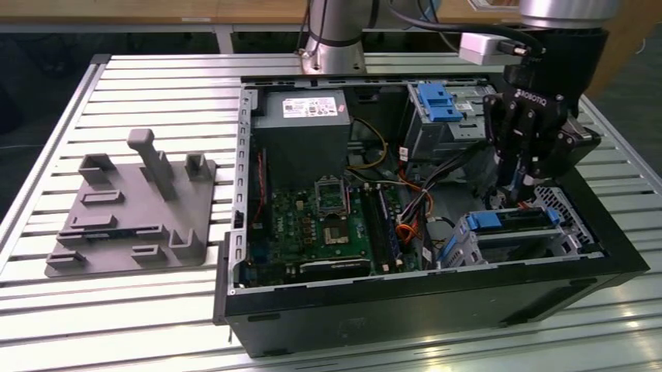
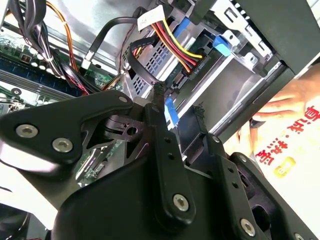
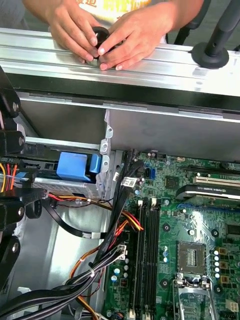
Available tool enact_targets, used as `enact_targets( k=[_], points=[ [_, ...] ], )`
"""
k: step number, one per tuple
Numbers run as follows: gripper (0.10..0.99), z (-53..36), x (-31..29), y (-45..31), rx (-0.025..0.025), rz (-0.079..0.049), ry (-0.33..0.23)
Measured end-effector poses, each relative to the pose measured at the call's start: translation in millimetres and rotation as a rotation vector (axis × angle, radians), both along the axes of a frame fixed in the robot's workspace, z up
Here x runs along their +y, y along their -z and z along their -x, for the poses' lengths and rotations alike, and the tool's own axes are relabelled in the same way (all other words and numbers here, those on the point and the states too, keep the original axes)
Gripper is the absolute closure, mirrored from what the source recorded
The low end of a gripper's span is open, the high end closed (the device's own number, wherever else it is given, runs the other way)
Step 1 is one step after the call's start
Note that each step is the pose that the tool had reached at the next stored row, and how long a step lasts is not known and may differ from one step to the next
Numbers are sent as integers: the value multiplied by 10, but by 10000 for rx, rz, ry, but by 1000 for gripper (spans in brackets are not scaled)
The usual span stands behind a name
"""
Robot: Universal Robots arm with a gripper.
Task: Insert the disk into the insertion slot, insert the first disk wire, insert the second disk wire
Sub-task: 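Insert the second disk wire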
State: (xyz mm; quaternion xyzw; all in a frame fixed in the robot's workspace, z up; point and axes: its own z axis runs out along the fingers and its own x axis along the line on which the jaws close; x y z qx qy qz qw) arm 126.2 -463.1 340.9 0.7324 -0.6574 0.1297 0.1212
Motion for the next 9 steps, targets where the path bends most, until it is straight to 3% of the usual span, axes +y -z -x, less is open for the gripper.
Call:
enact_targets(
  k=[9],
  points=[
    [694, 10, 2, 7, 0, 50, 130]
  ],
)
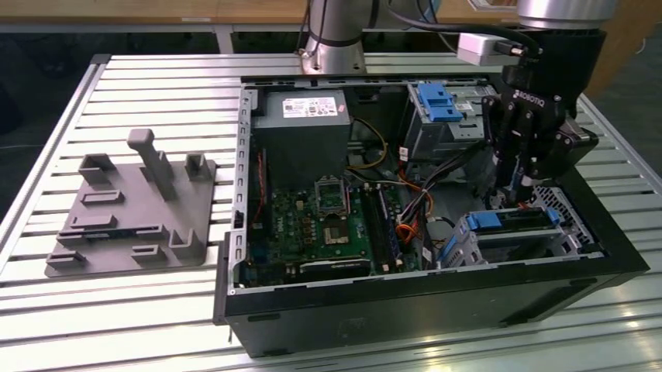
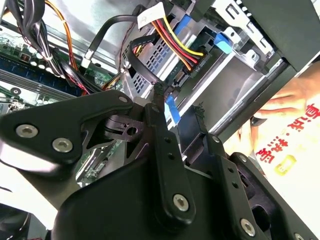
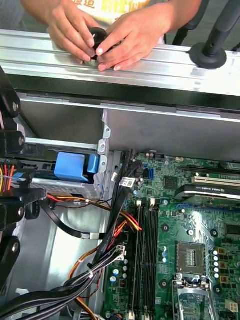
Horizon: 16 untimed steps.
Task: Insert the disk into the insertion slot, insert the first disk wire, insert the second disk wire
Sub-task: 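Insert the second disk wire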
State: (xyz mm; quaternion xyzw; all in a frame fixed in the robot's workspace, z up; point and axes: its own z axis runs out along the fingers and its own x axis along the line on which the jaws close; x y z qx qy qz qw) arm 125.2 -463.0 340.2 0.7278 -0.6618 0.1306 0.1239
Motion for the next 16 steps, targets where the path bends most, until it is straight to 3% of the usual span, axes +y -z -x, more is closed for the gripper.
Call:
enact_targets(
  k=[16],
  points=[
    [694, -22, 40, 20, -1, 132, 278]
  ],
)
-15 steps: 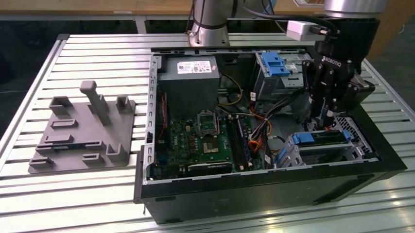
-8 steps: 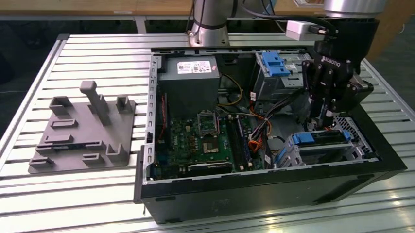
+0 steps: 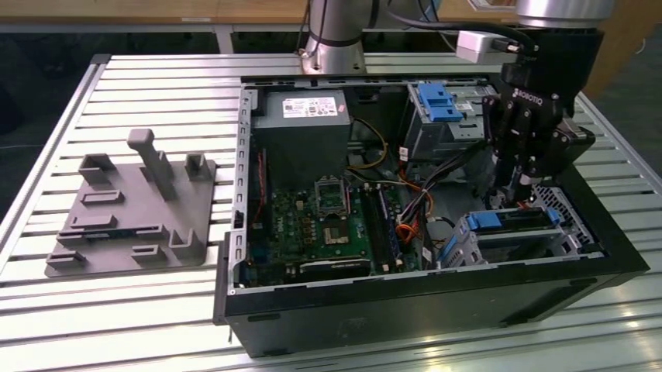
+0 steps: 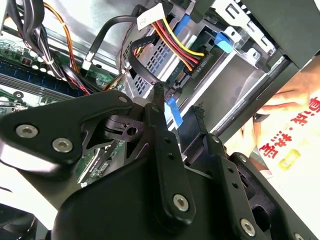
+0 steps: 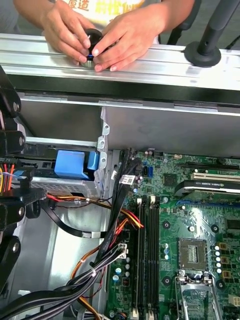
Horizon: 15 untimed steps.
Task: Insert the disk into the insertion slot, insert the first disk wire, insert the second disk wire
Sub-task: 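Insert the second disk wire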
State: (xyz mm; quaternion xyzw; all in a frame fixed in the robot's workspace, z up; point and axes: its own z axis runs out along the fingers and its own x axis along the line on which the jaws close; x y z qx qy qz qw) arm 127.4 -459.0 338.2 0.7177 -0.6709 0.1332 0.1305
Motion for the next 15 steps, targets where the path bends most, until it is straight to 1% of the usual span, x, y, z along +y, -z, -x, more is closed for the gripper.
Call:
enact_targets(
  k=[5, 9, 15],
  points=[
    [694, -6, 0, 16, 0, 77, 96],
    [694, -19, 4, 27, 0, 104, 129],
    [694, -25, 19, 42, 33, 204, 129]
  ],
)
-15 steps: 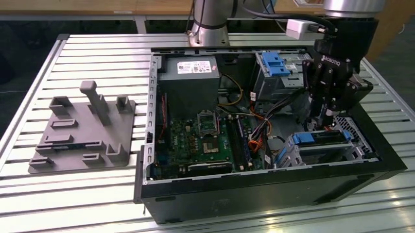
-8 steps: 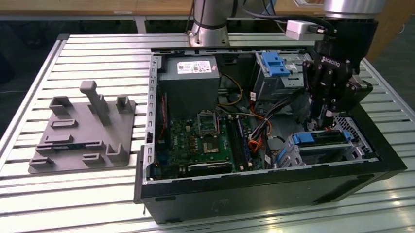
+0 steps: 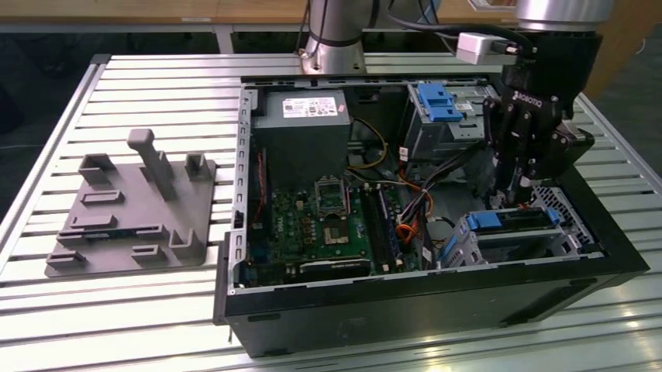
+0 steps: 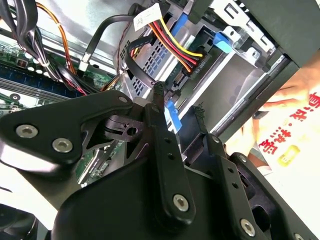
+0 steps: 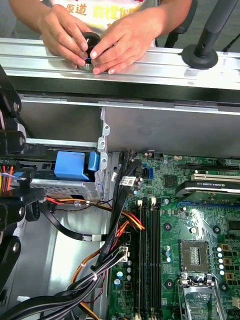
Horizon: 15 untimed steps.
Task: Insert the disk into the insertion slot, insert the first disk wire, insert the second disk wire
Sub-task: 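Insert the second disk wire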
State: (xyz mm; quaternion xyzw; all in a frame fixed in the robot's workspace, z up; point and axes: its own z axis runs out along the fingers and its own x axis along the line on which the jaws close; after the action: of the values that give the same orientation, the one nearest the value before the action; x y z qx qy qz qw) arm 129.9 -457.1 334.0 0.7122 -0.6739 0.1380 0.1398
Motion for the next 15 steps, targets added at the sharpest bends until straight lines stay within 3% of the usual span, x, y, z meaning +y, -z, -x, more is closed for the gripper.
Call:
enact_targets(
  k=[5, 8, 15],
  points=[
    [706, -2, 22, 8, 1, 58, -1],
    [847, -3, 35, 13, 2, 97, 0],
    [847, -8, 52, 25, 7, 190, 0]
  ],
)
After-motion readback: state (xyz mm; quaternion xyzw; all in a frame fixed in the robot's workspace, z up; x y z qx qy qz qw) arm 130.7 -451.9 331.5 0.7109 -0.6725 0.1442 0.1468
